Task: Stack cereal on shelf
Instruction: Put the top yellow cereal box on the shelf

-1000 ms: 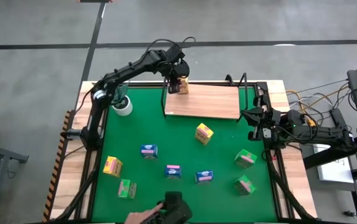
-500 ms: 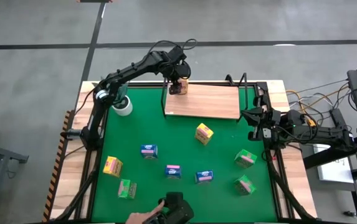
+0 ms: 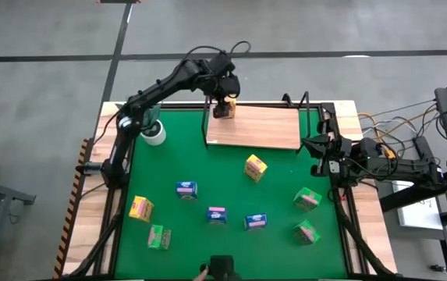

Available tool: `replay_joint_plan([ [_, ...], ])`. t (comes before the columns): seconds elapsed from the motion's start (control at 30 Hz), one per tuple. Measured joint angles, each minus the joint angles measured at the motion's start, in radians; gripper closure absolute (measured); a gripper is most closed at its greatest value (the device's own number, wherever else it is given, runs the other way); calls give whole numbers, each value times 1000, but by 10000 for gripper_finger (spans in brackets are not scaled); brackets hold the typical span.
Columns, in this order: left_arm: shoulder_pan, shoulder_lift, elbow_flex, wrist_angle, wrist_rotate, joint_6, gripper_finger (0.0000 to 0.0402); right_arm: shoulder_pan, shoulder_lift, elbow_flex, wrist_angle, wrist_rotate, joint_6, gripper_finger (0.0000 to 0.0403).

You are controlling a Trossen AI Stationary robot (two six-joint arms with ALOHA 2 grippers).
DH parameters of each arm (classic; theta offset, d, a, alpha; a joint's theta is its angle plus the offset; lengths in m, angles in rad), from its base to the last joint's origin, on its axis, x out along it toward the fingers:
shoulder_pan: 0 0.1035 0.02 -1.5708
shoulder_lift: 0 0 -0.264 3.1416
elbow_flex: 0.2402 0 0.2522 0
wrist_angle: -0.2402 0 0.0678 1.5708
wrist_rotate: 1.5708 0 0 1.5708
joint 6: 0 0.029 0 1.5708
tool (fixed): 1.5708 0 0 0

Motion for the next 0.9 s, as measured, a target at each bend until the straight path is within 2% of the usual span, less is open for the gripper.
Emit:
replay_joint_plan([
  [0.1,-38,-20,-2,0,15,-40,141,0,0,0,-6,0,7,394],
  [0.23,-92,-28,-2,23,85,-100,154,0,0,0,-11,0,7,394],
  [0.37,-170,-26,-3,132,186,-266,168,0,0,0,-27,0,7,394],
  [0.6,-302,-21,-4,220,187,-336,190,0,1,0,-33,0,10,394],
  [0.9,-345,-21,-4,171,180,-391,199,0,2,0,-39,0,21,394],
])
